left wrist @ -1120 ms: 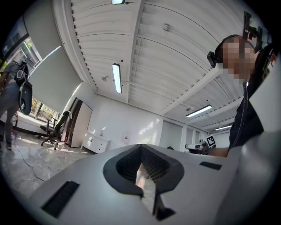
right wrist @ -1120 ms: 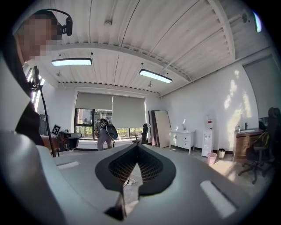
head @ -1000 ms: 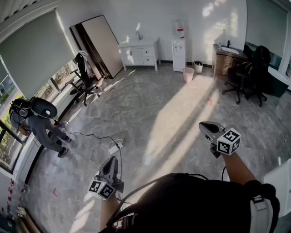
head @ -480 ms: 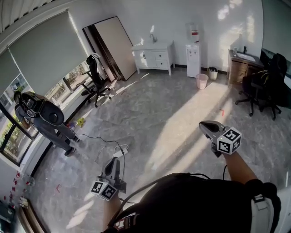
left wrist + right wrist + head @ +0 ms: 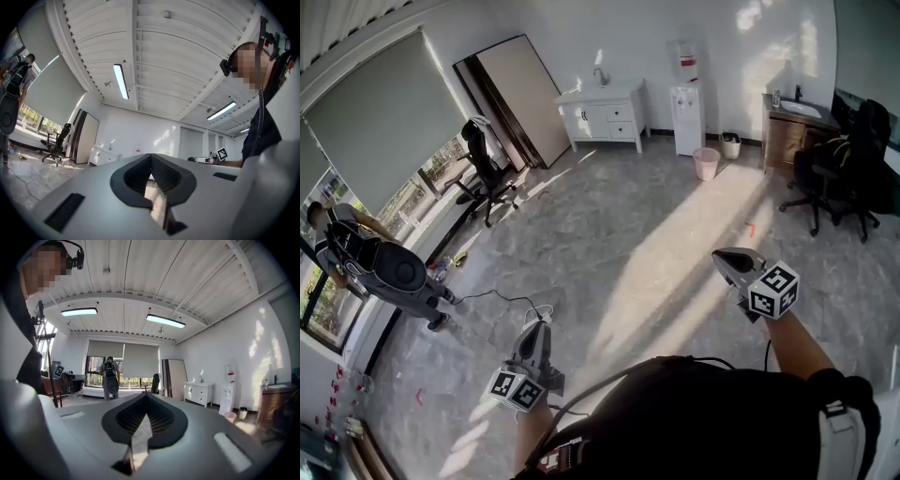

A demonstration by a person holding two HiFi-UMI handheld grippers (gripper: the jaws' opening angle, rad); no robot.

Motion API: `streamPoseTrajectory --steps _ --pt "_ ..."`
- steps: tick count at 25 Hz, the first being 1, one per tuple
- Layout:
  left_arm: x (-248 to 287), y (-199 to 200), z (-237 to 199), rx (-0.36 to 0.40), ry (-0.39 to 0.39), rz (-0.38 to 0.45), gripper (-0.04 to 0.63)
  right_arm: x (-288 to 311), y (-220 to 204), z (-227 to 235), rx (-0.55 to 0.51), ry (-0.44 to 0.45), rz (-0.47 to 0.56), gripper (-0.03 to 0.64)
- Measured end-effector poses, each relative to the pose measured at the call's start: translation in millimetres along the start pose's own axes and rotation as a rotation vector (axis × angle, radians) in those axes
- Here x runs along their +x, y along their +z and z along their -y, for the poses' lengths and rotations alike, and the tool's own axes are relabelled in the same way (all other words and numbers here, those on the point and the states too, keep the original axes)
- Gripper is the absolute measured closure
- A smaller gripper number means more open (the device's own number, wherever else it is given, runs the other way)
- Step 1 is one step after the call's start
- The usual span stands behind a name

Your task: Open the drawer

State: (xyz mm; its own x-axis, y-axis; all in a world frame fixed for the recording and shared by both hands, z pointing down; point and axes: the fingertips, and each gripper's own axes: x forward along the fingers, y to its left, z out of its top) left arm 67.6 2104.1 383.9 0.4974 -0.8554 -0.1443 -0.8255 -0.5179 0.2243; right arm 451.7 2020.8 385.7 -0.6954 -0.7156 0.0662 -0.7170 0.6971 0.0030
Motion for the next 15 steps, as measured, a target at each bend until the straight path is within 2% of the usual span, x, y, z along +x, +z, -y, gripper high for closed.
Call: streamPoseTrajectory --steps 6,15 --pt "32 -17 -3 -0.009 -0.034 -0.027 0.594 1 -24 21 0.029 -0.023 -0.028 0.615" --pt "89 -17 -68 -0.043 -0.119 -0.031 0.594 51 -15 43 0.023 -0.109 -0.037 0.615"
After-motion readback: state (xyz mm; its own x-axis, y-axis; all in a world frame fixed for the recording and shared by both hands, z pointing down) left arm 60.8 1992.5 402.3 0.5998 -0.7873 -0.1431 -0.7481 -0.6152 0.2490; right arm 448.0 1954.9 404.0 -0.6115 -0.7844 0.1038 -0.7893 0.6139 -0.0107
